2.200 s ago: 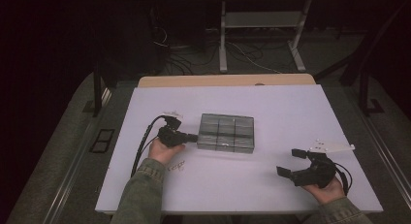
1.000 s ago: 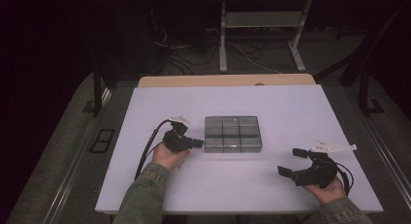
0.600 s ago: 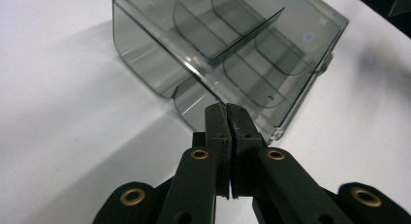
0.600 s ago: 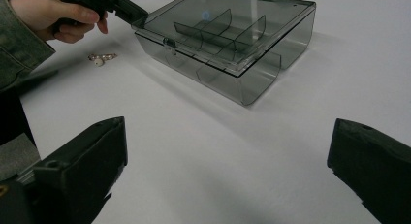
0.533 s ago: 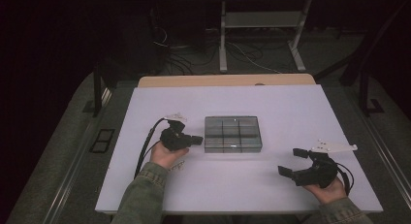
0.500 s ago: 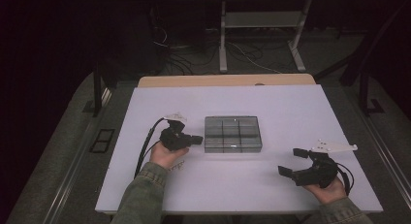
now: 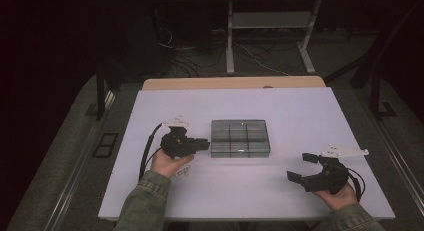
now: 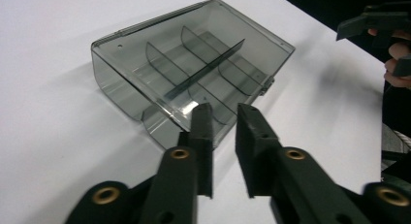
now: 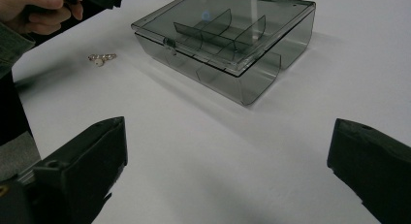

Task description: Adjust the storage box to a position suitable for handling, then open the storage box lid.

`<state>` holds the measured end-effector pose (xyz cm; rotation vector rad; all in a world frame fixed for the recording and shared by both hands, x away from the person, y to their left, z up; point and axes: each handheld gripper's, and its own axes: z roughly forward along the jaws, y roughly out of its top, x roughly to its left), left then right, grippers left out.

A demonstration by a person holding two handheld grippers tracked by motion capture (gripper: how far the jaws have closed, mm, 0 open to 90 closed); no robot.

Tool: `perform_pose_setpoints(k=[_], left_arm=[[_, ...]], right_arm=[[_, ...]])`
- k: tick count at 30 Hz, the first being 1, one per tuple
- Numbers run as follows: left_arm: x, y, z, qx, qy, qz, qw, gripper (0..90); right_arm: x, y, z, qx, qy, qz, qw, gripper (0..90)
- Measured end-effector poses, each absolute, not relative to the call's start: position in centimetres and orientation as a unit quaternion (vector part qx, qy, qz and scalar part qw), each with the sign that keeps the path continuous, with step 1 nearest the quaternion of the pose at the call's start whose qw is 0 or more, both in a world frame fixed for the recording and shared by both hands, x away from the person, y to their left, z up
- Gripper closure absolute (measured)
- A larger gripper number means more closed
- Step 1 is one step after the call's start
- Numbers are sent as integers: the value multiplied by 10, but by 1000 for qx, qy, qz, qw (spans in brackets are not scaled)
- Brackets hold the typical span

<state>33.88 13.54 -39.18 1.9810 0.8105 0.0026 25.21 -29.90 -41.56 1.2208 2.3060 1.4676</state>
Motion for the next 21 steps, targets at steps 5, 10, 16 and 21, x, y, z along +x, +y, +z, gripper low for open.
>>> perform_pose_setpoints(k=[5, 10, 16, 21], left_arm=[[331, 134, -390, 812, 327, 4, 484, 597], [322, 130, -392, 812, 329, 20, 482, 407], [318, 127, -396, 811, 337, 25, 477, 196], [317, 123, -401, 816, 343, 33, 464, 167]], right_arm=[[253, -299, -416, 405, 770, 488, 75, 4], [252, -299, -416, 406, 769, 488, 74, 5], [252, -299, -416, 406, 769, 489, 74, 4], [252, -299, -416, 404, 770, 488, 76, 5]])
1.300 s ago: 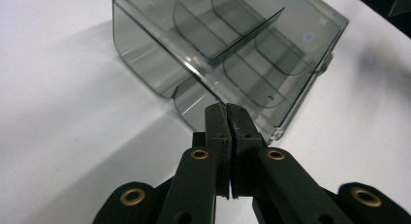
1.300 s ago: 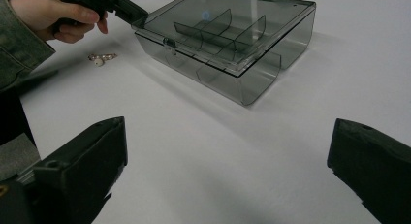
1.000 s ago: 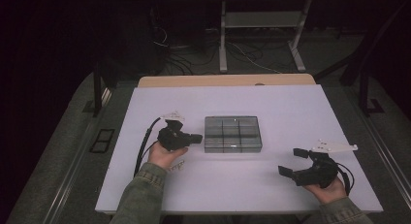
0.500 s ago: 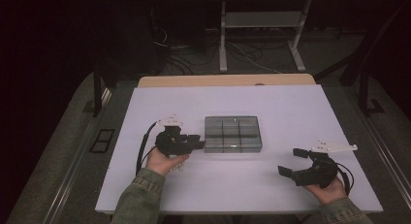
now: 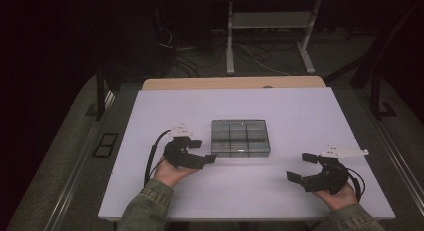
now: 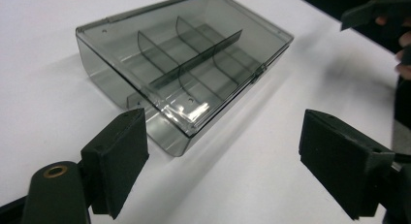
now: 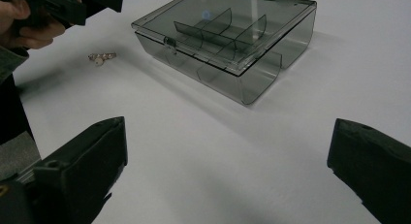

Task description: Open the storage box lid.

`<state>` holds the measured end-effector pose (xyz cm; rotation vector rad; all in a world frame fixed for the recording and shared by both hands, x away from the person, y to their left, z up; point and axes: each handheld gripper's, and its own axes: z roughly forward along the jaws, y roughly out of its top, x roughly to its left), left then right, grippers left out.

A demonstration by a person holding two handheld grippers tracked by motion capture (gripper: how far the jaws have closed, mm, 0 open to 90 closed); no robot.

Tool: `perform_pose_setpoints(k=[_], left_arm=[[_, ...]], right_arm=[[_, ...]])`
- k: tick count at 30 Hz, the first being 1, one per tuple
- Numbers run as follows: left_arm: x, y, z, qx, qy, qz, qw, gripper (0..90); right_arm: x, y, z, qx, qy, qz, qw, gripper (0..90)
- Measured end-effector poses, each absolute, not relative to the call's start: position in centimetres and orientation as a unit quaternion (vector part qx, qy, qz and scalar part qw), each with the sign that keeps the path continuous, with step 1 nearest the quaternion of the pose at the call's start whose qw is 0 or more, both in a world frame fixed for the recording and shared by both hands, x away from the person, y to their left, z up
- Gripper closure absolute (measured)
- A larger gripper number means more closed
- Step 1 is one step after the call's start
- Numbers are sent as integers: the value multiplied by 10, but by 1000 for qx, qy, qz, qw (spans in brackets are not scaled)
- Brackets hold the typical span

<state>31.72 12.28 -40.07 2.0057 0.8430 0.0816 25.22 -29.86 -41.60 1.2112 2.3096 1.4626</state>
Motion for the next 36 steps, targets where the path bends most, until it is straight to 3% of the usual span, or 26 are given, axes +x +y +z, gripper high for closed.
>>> perform_pose_setpoints(k=[20, 36], left_arm=[[317, 107, -421, 855, 327, 79, 394, 269], [320, 109, -425, 851, 328, 113, 395, 568]], right_arm=[[252, -297, -417, 402, 775, 483, 72, 4], [253, -295, -417, 399, 777, 481, 71, 4]])
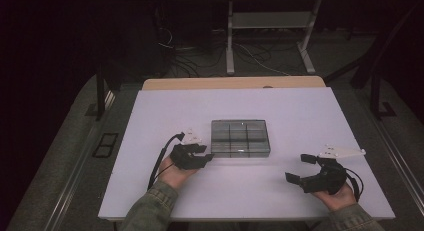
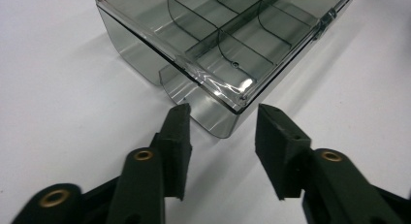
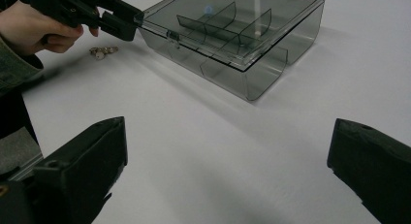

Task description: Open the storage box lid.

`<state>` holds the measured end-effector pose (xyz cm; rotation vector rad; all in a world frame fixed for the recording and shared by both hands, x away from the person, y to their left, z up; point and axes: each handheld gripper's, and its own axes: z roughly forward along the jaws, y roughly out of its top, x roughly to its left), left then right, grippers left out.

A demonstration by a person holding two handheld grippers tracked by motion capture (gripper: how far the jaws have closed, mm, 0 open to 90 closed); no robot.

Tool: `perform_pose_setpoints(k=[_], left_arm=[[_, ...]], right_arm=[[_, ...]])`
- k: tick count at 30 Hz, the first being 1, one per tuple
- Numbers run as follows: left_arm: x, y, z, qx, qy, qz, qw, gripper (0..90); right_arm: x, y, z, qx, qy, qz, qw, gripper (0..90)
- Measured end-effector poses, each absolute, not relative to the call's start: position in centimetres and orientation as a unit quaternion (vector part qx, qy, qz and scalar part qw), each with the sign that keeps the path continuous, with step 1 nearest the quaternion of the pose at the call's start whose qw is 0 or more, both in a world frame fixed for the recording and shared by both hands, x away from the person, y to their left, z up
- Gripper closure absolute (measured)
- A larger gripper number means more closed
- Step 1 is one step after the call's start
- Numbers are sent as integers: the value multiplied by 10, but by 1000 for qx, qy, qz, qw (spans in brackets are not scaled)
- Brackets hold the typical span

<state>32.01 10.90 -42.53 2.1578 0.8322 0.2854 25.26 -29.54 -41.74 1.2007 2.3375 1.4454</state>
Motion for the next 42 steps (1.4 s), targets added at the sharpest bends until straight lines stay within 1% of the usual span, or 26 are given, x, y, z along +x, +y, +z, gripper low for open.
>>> perform_pose_setpoints(k=[2, 14, 25, 35, 42], left_arm=[[320, 108, -426, 852, 325, 114, 395, 598], [319, 108, -425, 853, 307, 126, 403, 695], [317, 107, -424, 853, 300, 130, 407, 739], [316, 109, -420, 840, 306, 131, 429, 751], [316, 113, -416, 822, 316, 125, 457, 774]], right_arm=[[253, -295, -417, 400, 778, 480, 70, 4], [253, -295, -418, 399, 778, 480, 68, 4], [253, -296, -418, 398, 779, 480, 68, 4], [253, -296, -417, 399, 778, 481, 68, 4], [253, -295, -417, 397, 779, 480, 69, 4]])
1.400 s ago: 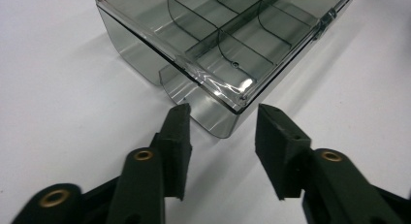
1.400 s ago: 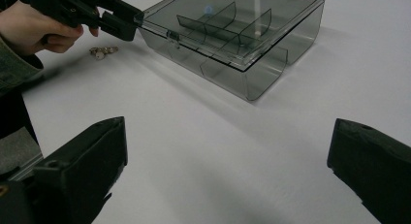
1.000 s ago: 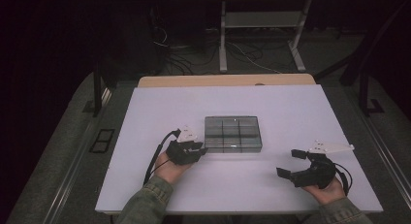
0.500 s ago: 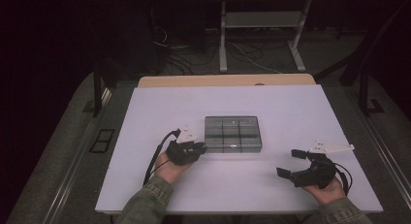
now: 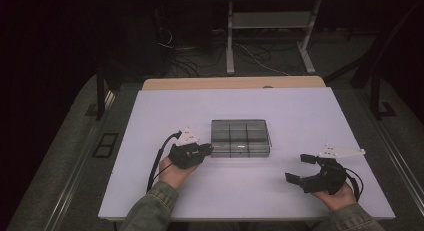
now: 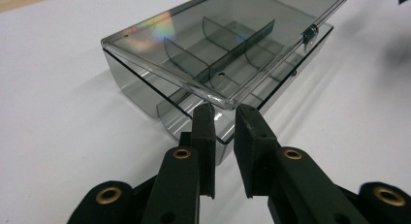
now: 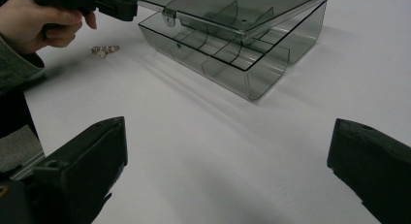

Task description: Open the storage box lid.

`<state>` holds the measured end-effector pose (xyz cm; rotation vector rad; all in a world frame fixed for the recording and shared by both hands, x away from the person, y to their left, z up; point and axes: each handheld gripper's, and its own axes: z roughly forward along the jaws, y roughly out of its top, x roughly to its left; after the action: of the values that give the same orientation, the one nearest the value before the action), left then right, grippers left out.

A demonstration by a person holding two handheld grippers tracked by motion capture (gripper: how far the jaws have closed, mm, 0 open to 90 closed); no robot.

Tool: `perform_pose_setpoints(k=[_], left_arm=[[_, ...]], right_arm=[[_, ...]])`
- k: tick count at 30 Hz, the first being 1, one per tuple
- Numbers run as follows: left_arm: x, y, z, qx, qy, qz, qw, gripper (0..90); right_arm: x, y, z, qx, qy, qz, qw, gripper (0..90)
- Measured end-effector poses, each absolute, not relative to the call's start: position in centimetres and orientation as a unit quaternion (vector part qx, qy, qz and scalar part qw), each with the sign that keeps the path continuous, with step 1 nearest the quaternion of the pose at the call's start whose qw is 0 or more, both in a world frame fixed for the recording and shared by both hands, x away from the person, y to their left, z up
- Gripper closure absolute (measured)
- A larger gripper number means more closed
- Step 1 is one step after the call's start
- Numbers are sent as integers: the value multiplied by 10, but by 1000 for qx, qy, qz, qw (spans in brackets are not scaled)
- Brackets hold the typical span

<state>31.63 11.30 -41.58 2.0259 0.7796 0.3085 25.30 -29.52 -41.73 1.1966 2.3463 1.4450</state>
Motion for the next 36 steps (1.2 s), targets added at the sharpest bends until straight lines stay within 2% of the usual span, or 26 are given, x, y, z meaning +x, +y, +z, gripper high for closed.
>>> perform_pose_setpoints(k=[22, 30, 36], left_arm=[[330, 118, -399, 792, 320, 106, 509, 884], [333, 115, -394, 791, 317, 105, 514, 887], [336, 114, -390, 790, 316, 109, 514, 888]], right_arm=[[256, -293, -412, 389, 782, 482, 69, 4], [265, -293, -403, 376, 788, 480, 81, 5], [277, -290, -394, 372, 791, 481, 73, 5]])
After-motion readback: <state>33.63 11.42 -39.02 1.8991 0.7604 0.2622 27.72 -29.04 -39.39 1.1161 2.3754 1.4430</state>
